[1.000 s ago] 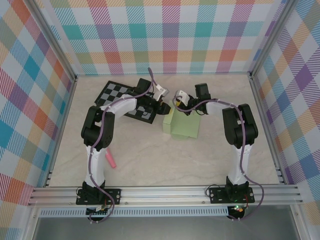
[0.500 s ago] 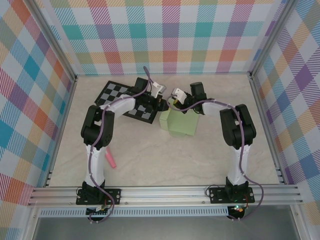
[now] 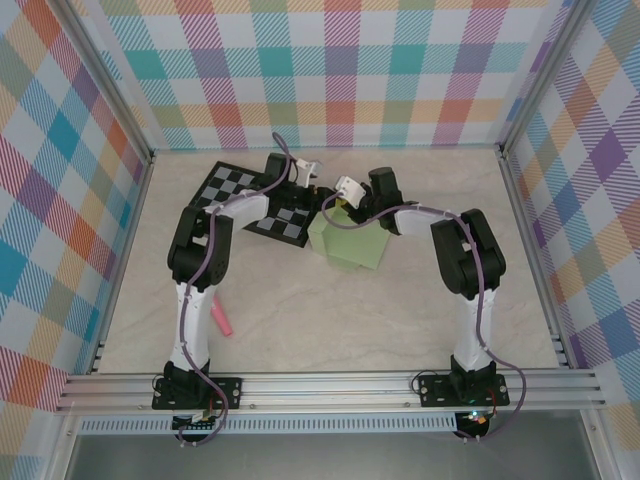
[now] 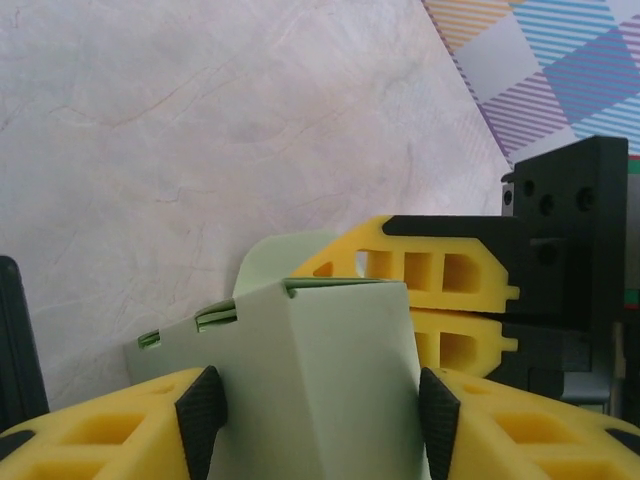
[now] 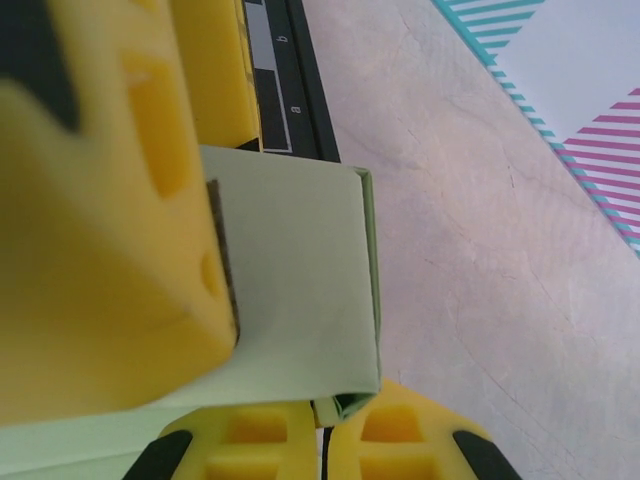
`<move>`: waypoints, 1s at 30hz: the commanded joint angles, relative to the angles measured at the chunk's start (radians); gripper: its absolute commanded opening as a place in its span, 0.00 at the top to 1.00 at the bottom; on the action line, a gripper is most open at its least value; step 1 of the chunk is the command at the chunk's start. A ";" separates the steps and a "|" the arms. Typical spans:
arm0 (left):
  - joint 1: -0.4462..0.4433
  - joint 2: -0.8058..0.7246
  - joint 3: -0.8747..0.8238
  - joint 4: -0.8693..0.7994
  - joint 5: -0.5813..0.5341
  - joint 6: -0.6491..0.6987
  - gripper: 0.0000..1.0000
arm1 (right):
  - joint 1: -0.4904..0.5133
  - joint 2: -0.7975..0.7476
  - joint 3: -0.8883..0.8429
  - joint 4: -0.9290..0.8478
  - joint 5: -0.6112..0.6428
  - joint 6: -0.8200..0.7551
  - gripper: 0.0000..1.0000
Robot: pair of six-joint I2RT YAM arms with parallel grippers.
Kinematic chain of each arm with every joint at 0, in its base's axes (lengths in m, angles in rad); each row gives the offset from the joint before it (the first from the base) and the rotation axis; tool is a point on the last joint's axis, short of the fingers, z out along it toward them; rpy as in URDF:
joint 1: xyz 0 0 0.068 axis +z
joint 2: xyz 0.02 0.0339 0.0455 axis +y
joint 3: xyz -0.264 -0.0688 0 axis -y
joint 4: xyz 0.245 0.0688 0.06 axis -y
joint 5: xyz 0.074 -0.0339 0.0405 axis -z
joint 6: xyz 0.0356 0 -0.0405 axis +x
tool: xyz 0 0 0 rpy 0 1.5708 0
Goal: Fold the paper box
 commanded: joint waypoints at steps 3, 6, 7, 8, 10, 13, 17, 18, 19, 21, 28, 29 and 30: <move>-0.031 0.029 0.059 -0.095 -0.075 -0.012 0.51 | 0.016 0.044 0.037 0.004 0.051 0.048 1.00; -0.042 0.020 0.063 -0.109 -0.102 0.005 0.53 | 0.016 0.036 0.051 0.019 0.017 0.126 0.99; -0.043 0.023 0.074 -0.116 -0.099 0.009 0.53 | 0.015 0.035 0.059 0.024 0.017 0.183 0.98; -0.042 0.029 0.085 -0.125 -0.098 0.009 0.54 | 0.014 0.044 0.078 0.009 0.013 0.244 0.98; -0.042 0.045 0.112 -0.146 -0.098 0.016 0.55 | 0.015 0.070 0.123 -0.051 -0.031 0.296 1.00; -0.042 0.066 0.135 -0.125 -0.079 -0.003 0.55 | 0.035 0.065 0.112 -0.050 -0.001 0.283 1.00; -0.047 0.092 0.180 -0.126 -0.054 -0.030 0.54 | 0.033 0.059 0.116 -0.085 -0.054 0.272 0.95; -0.048 0.097 0.188 -0.130 -0.055 -0.032 0.54 | 0.031 0.054 0.111 -0.096 -0.079 0.264 0.93; -0.050 0.099 0.193 -0.138 -0.065 -0.032 0.54 | 0.029 0.044 0.101 -0.103 -0.096 0.264 0.91; -0.050 0.098 0.200 -0.148 -0.079 -0.022 0.53 | 0.019 0.026 0.069 -0.097 -0.120 0.276 0.91; -0.051 0.134 0.285 -0.216 -0.042 0.029 0.49 | 0.006 0.018 0.044 -0.100 -0.101 0.261 0.83; -0.053 0.140 0.292 -0.216 -0.036 0.029 0.49 | 0.006 0.017 0.044 -0.099 -0.110 0.266 0.83; -0.056 0.142 0.299 -0.217 -0.034 0.032 0.49 | 0.006 0.013 0.042 -0.094 -0.111 0.284 0.82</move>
